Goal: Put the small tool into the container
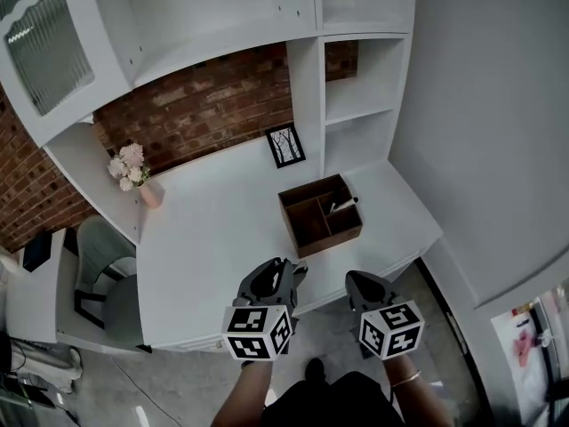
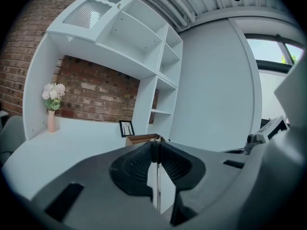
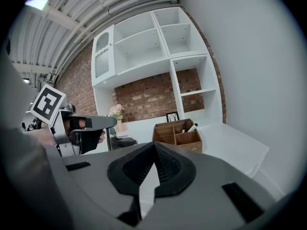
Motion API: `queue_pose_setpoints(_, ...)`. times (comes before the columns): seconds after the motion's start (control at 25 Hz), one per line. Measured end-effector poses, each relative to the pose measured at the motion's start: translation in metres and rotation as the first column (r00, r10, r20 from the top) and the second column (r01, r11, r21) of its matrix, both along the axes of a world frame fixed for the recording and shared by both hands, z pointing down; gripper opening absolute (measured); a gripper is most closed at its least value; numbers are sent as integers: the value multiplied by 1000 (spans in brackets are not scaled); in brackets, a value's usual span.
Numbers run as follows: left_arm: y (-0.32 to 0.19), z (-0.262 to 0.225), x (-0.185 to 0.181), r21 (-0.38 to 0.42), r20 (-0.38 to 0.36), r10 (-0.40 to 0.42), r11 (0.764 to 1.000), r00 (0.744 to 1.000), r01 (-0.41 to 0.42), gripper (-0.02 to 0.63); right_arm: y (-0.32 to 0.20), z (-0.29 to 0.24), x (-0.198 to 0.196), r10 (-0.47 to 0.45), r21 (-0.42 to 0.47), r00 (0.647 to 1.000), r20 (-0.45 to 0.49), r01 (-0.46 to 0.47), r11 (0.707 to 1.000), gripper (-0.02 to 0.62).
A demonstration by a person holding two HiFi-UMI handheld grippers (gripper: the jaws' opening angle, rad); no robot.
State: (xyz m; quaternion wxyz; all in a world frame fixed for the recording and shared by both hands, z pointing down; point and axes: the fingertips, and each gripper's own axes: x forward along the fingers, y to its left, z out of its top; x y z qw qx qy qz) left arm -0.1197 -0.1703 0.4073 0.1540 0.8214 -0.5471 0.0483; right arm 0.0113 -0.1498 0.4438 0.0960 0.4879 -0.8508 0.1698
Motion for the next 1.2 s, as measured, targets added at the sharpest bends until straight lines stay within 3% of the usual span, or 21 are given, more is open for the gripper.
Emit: queue_pose_setpoints(1.2,-153,-27,29,56,-8,-17,998,1000,18,63,-122,14,27,-29,-37,999,35,30,999,5)
